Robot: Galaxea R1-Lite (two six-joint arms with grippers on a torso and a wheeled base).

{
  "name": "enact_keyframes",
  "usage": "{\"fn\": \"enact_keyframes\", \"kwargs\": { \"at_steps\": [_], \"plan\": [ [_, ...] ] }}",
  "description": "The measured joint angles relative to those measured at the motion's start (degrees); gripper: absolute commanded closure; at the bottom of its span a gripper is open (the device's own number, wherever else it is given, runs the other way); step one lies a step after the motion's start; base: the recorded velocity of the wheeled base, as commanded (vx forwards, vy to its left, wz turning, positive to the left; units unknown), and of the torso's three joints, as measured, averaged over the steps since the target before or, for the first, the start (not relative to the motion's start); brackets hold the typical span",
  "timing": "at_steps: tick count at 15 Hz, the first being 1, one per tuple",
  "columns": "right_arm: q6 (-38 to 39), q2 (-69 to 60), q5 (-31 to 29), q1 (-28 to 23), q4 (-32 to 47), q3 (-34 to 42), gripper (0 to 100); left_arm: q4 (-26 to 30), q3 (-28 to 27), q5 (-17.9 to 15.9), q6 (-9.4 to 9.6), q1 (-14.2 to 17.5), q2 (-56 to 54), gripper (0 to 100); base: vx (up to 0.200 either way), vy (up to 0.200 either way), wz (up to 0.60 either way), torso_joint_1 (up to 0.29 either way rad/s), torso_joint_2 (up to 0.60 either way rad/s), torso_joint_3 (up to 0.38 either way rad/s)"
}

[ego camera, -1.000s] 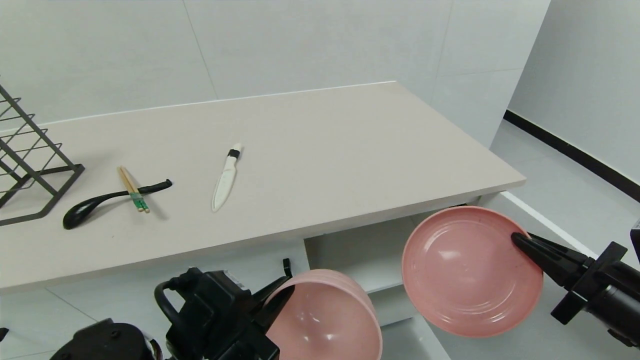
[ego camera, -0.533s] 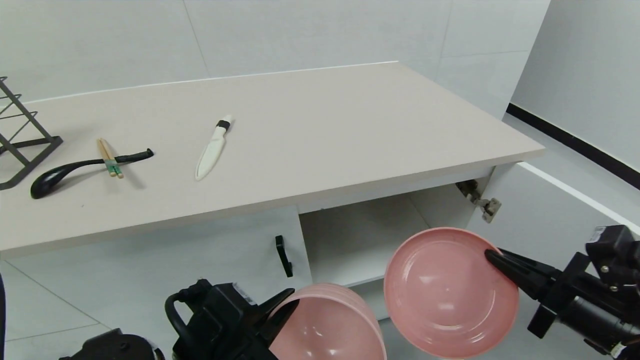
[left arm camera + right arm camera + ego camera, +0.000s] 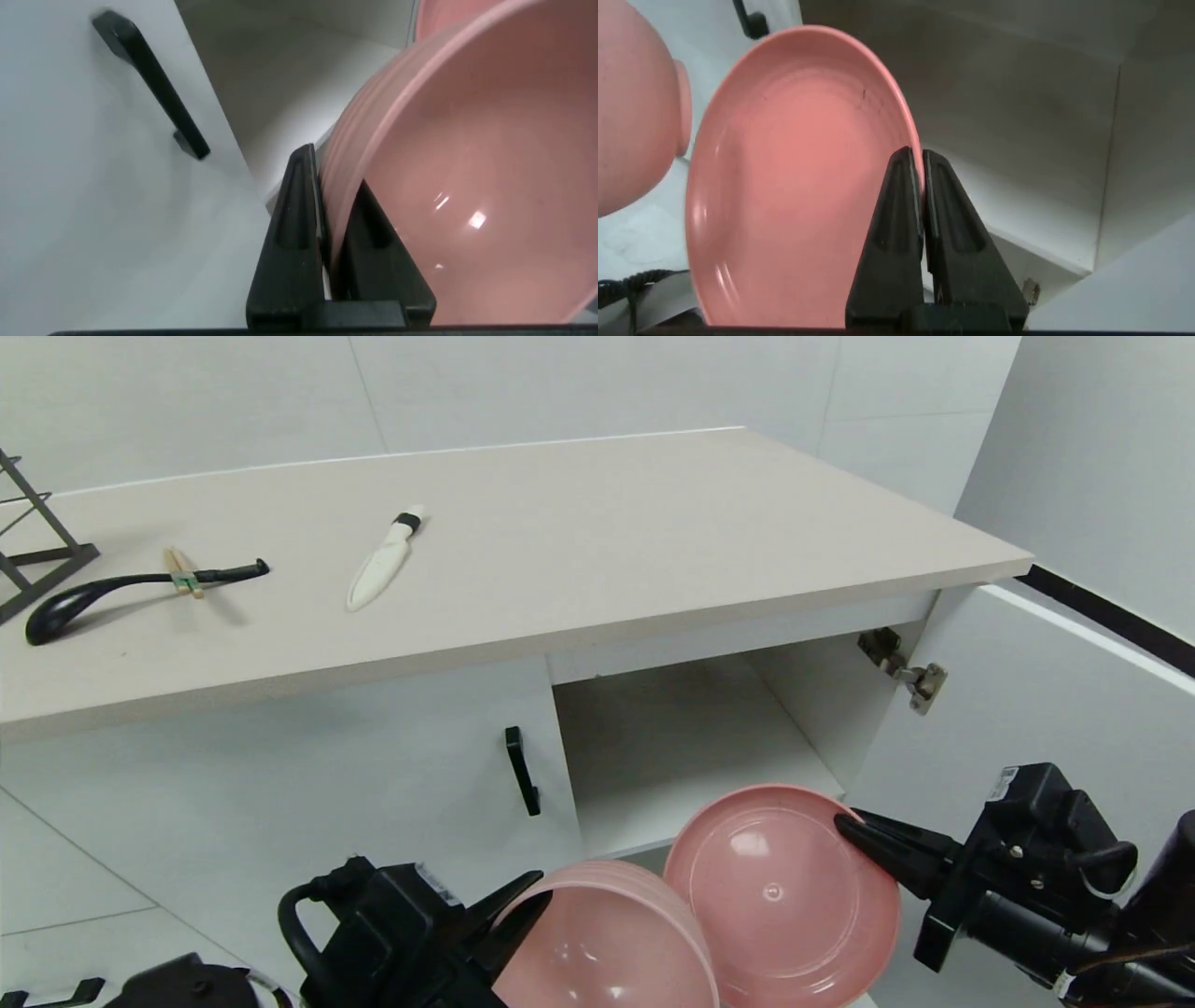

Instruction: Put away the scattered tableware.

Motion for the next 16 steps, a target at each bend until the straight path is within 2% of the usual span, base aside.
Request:
{"fn": "enact_keyframes", "kwargs": {
  "at_steps": [3, 9, 16],
  "plan": [
    [0.4, 1.6, 0.0, -0.5, 0.1, -0.5, 100, 0.2, 0.4, 0.0, -0.09, 0.3, 0.1, 100, 0.0, 0.0, 0.0, -0.025, 0.23, 0.069],
    [1.6, 8.4, -0.1, -0.8, 0.0, -7.3, 100, 0.1, 1.1, 0.0, -0.07, 4.9, -0.5, 100, 0.0, 0.0, 0.0, -0.001, 0.02, 0.011],
    [3.9, 15.9, -0.1, -2.5, 0.0, -15.2, 100, 0.0, 1.1, 0.0, -0.07, 5.3, -2.1, 100, 0.0, 0.0, 0.0, 0.0, 0.0, 0.0]
  ]
}}
